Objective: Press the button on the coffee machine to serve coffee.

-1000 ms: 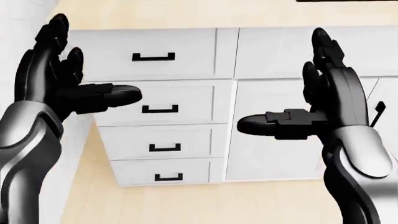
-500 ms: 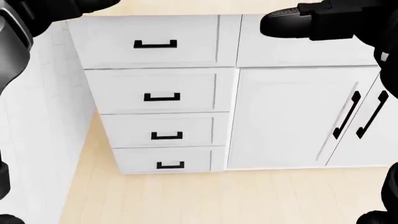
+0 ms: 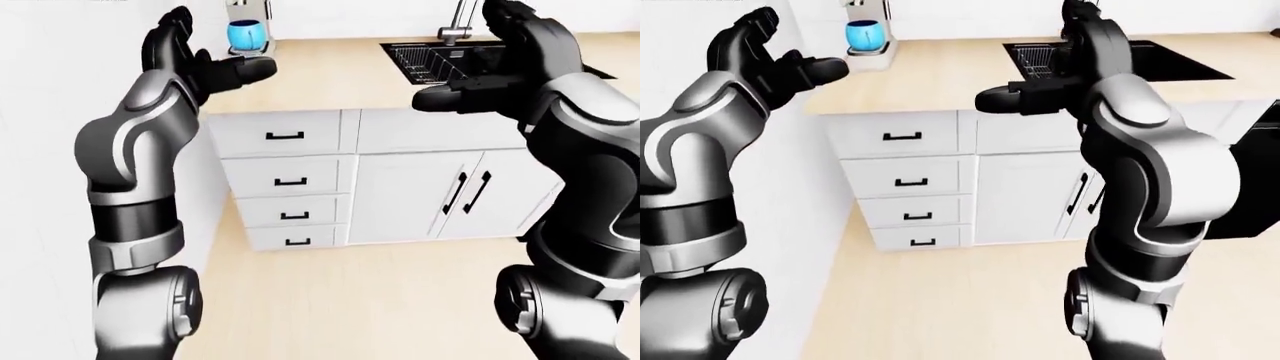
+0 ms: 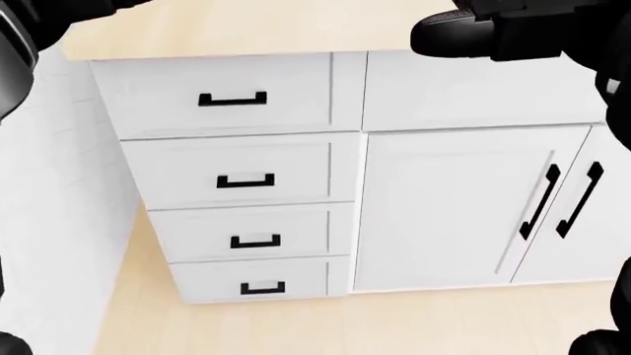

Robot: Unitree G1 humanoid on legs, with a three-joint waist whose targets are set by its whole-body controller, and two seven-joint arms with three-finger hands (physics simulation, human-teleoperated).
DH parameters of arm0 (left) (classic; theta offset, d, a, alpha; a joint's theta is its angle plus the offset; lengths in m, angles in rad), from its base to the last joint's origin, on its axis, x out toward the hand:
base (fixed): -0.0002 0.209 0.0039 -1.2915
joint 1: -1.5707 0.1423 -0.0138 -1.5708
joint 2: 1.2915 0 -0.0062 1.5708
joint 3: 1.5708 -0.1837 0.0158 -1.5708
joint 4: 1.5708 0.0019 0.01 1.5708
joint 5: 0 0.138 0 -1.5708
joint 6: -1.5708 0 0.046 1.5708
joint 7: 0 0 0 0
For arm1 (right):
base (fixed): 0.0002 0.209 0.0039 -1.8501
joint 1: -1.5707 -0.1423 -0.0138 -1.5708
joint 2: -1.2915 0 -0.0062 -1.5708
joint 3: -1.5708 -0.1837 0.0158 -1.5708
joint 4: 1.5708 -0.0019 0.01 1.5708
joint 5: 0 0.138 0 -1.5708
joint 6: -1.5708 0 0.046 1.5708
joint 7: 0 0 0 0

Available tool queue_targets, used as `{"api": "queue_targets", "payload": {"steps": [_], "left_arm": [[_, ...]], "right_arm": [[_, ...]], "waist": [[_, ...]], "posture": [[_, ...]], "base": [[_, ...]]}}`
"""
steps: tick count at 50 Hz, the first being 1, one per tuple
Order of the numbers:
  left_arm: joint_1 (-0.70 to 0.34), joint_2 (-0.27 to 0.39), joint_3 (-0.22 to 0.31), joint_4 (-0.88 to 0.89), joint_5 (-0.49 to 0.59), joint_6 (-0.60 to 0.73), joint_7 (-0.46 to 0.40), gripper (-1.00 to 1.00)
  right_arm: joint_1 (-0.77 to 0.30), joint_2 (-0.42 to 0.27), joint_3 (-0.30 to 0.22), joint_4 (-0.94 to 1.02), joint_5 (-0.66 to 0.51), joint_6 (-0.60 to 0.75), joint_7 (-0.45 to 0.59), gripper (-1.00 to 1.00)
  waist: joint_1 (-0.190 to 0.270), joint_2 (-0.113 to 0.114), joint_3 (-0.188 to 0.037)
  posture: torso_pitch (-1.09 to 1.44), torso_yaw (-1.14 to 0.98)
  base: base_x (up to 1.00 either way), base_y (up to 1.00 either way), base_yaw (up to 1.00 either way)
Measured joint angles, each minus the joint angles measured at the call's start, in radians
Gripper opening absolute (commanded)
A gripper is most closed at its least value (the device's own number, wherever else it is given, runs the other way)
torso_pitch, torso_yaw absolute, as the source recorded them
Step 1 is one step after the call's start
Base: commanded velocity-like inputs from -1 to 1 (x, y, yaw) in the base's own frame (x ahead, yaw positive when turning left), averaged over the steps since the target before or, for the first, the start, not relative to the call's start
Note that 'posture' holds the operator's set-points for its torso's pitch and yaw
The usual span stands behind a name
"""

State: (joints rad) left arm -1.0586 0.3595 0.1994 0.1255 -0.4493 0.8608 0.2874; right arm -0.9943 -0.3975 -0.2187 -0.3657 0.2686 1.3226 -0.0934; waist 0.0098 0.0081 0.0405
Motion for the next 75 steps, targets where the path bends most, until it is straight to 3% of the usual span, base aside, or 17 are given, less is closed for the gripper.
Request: {"api": "queue_targets", "payload": {"steps": [4, 9, 14, 17, 23, 26, 29, 30, 32, 36, 39, 44, 52, 57, 63, 71, 75], "left_arm": [[-0.017, 0.003, -0.003, -0.017, -0.007, -0.011, -0.004, 1.0], [-0.006, -0.013, -0.026, -0.003, -0.019, -0.008, -0.013, 1.0], [-0.015, -0.007, -0.016, 0.0, -0.02, 0.001, -0.007, 1.0], [-0.027, 0.0, -0.009, -0.011, -0.019, -0.009, -0.005, 1.0], [-0.003, 0.006, 0.005, 0.007, -0.012, -0.003, 0.01, 1.0], [-0.013, 0.006, -0.001, 0.001, -0.015, -0.011, 0.005, 1.0], [-0.019, 0.007, -0.002, -0.004, -0.018, -0.02, 0.002, 1.0], [-0.019, 0.002, -0.004, -0.005, -0.018, -0.024, 0.001, 1.0], [-0.01, -0.005, -0.014, -0.004, -0.022, -0.021, -0.001, 1.0], [0.0, -0.012, -0.026, 0.014, -0.03, 0.0, -0.003, 1.0], [-0.009, -0.005, -0.017, 0.0, -0.029, -0.002, 0.0, 1.0], [-0.023, 0.002, -0.01, -0.014, -0.028, -0.019, 0.001, 1.0], [-0.005, 0.007, -0.001, 0.005, -0.021, -0.009, 0.011, 1.0], [-0.025, 0.01, -0.001, 0.004, -0.025, -0.017, 0.008, 1.0], [-0.018, -0.007, -0.025, 0.015, -0.037, -0.005, 0.001, 1.0], [-0.034, 0.003, -0.013, -0.004, -0.036, -0.014, 0.005, 1.0], [-0.013, 0.011, 0.006, 0.007, -0.028, -0.008, 0.015, 1.0]], "right_arm": [[-0.007, -0.005, -0.009, -0.013, -0.003, -0.005, -0.007, 1.0], [0.002, -0.015, -0.024, 0.001, -0.014, 0.011, -0.017, 1.0], [-0.008, -0.015, -0.014, 0.002, -0.01, 0.008, -0.014, 1.0], [-0.016, -0.016, -0.013, -0.001, -0.008, 0.003, -0.011, 1.0], [0.001, -0.003, 0.004, 0.0, 0.005, 0.021, -0.002, 1.0], [-0.008, -0.008, -0.006, -0.011, 0.0, 0.014, -0.006, 1.0], [-0.011, -0.009, -0.006, -0.014, -0.004, -0.001, -0.007, 1.0], [-0.008, -0.011, -0.008, -0.011, -0.005, -0.004, -0.007, 1.0], [0.004, -0.011, -0.015, -0.008, -0.009, -0.002, -0.01, 1.0], [0.017, -0.008, -0.016, 0.011, -0.016, 0.019, -0.014, 1.0], [0.007, -0.009, -0.016, -0.006, -0.014, 0.015, -0.013, 1.0], [-0.005, -0.009, -0.017, -0.017, -0.012, 0.007, -0.014, 1.0], [0.017, 0.0, -0.004, -0.019, 0.001, 0.018, -0.004, 1.0], [-0.008, -0.008, -0.005, -0.013, -0.005, 0.011, -0.005, 1.0], [-0.008, -0.018, -0.017, 0.005, -0.019, 0.025, -0.01, 1.0], [-0.011, -0.016, -0.019, -0.012, -0.017, 0.023, -0.006, 1.0], [0.009, -0.001, 0.002, -0.016, -0.003, 0.033, 0.002, 1.0]], "waist": [[0.005, -0.061, -0.006], [-0.012, -0.049, 0.012], [-0.007, 0.001, 0.012], [-0.016, 0.049, 0.007], [-0.001, 0.025, -0.004], [0.0, -0.006, 0.007], [0.007, -0.058, 0.008], [0.002, -0.058, 0.003], [-0.006, -0.036, 0.016], [-0.007, -0.033, 0.001], [-0.005, -0.013, 0.0], [-0.014, 0.058, -0.012], [-0.008, 0.002, 0.001], [-0.003, -0.074, -0.006], [-0.012, -0.052, -0.008], [-0.018, 0.059, -0.005], [-0.007, 0.037, 0.007]], "posture": [[0.0, 0.0], [0.0, 0.0], [0.0, 0.0], [0.0, 0.0], [0.0, 0.0], [0.0, 0.0], [0.0, 0.0], [0.0, 0.0], [0.0, 0.0], [0.0, 0.0], [0.0, 0.0], [0.0, 0.0], [0.0, 0.0], [0.0, 0.0], [0.0, 0.0], [0.0, 0.0], [0.0, 0.0]], "base": [[0.08, 0.0, 0.0], [0.05, 0.0, 0.0], [0.06, 0.0, 0.0], [0.05, 0.0, 0.0], [0.06, 0.0, 0.0], [0.05, 0.0, 0.0], [0.05, 0.0, 0.0], [0.05, 0.0, 0.0], [0.05, 0.01, 0.0], [0.05, 0.06, 0.0], [0.05, 0.1, 0.0], [0.05, 0.12, 0.0], [0.05, 0.12, 0.0], [0.05, 0.16, 0.0], [0.05, 0.16, 0.0], [0.07, 0.2, 0.0], [0.1, 0.21, 0.0]]}}
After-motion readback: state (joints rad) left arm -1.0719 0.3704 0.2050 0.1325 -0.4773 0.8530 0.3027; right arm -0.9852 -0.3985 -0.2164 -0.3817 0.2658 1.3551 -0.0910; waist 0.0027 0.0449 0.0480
